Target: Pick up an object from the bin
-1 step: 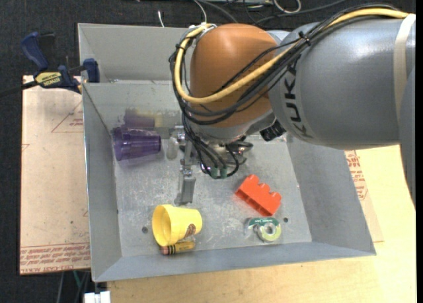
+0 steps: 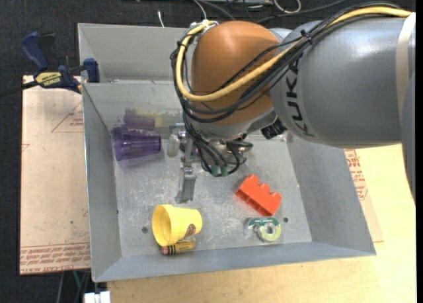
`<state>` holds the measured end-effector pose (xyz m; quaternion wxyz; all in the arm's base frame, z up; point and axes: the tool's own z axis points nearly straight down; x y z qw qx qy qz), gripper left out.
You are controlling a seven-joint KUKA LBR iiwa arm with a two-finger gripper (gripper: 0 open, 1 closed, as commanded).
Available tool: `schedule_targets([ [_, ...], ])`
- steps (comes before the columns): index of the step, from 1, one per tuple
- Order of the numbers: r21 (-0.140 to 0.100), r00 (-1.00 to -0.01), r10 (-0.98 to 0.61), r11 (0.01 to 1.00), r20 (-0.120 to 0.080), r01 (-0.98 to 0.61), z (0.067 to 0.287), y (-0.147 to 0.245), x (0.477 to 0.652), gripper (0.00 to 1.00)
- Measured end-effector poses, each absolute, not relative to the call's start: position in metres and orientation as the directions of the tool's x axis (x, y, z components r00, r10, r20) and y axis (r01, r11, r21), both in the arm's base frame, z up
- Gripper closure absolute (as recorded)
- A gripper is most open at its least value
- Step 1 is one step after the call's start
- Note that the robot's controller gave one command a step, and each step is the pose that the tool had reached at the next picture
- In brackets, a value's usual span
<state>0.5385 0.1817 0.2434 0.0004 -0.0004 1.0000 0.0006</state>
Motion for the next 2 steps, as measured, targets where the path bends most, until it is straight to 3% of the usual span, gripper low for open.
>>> schedule_targets([
  [1,0.002,-0.991,-0.135,0.991,-0.003,-0.135,0.173,0.171,0.515,0.0],
  [2,0.002,-0.95,-0.312,0.95,-0.003,-0.312,0.159,0.157,0.485,0.0],
])
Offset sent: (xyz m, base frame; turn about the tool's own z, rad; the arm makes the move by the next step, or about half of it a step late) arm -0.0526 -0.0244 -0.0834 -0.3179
